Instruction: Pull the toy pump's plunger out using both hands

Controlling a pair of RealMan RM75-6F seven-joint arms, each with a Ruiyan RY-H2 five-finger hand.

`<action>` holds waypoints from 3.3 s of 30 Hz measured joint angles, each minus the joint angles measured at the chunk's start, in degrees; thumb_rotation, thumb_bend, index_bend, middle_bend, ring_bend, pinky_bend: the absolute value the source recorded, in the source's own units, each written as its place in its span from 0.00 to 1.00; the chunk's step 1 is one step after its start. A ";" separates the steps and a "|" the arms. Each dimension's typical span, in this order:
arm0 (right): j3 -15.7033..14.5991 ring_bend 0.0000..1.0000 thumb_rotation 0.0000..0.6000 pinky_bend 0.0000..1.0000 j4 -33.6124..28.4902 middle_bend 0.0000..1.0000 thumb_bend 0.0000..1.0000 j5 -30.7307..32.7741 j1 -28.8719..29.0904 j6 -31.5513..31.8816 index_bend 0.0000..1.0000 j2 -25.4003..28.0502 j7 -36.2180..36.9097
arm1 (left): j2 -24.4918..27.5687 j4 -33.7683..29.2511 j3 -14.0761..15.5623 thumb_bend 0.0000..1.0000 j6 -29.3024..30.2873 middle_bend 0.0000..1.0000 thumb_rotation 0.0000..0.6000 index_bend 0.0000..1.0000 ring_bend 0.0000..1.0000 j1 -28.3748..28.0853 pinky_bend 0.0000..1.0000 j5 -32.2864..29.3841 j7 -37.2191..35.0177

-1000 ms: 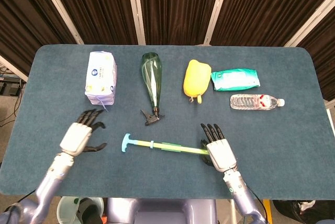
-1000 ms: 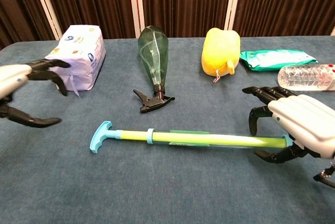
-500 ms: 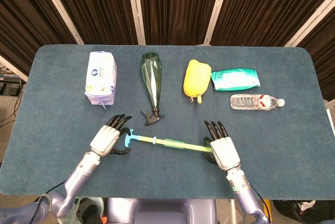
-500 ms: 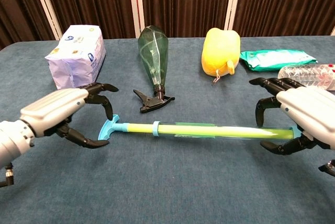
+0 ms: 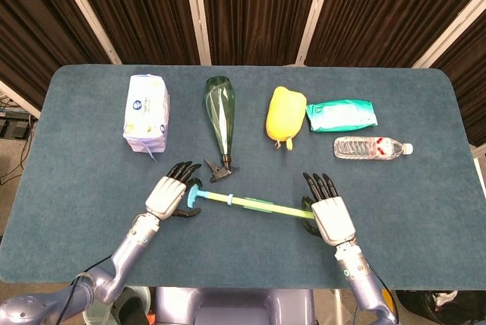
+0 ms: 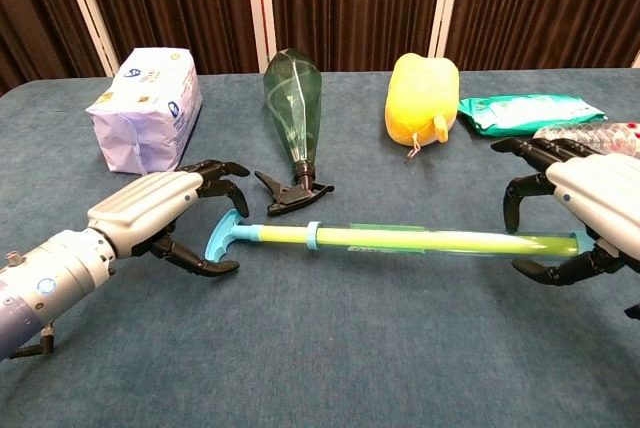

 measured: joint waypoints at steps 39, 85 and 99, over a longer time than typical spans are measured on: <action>1.85 0.03 1.00 0.11 -0.37 0.14 0.43 -0.01 -0.34 3.80 0.81 2.93 2.39 | -0.40 0.99 0.77 0.52 2.46 0.13 1.00 0.69 0.01 -3.44 0.10 -0.86 -3.29; 6.21 0.05 1.00 0.12 2.55 0.19 0.45 6.76 -1.37 4.40 0.87 8.06 6.85 | 15.93 -19.30 6.00 0.53 14.37 0.14 1.00 0.69 0.02 3.28 0.10 4.76 1.31; 7.84 0.06 1.00 0.12 6.78 0.19 0.45 10.22 -2.40 4.52 0.87 10.44 8.37 | 23.32 -24.65 7.90 0.53 14.92 0.15 1.00 0.69 0.02 5.28 0.10 5.67 -2.04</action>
